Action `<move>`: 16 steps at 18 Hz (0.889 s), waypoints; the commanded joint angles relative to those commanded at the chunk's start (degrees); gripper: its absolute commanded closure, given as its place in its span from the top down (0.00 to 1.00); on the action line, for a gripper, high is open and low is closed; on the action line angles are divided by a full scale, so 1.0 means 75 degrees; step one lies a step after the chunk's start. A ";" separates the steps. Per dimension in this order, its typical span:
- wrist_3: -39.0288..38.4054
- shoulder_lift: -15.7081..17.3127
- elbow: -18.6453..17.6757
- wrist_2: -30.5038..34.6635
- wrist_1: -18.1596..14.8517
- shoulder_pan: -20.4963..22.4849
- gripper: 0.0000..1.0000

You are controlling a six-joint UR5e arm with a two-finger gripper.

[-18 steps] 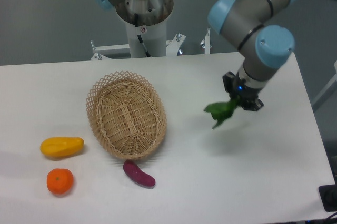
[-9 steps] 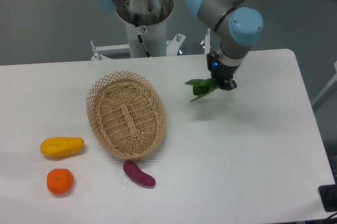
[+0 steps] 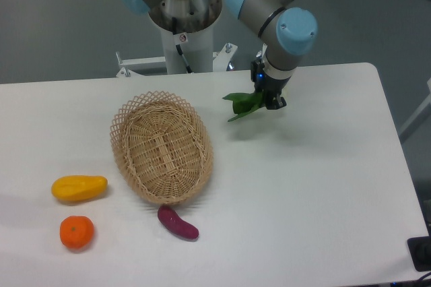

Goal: Place the green vegetable on the table
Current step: 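Lower the bok choy onto the table and open the gripper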

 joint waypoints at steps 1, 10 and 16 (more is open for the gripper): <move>0.0000 0.0035 0.0012 0.0000 0.0000 0.0011 1.00; -0.0024 -0.0140 0.1088 -0.0035 -0.0059 0.0058 1.00; -0.0035 -0.0877 0.2423 -0.0047 -0.0059 0.0047 1.00</move>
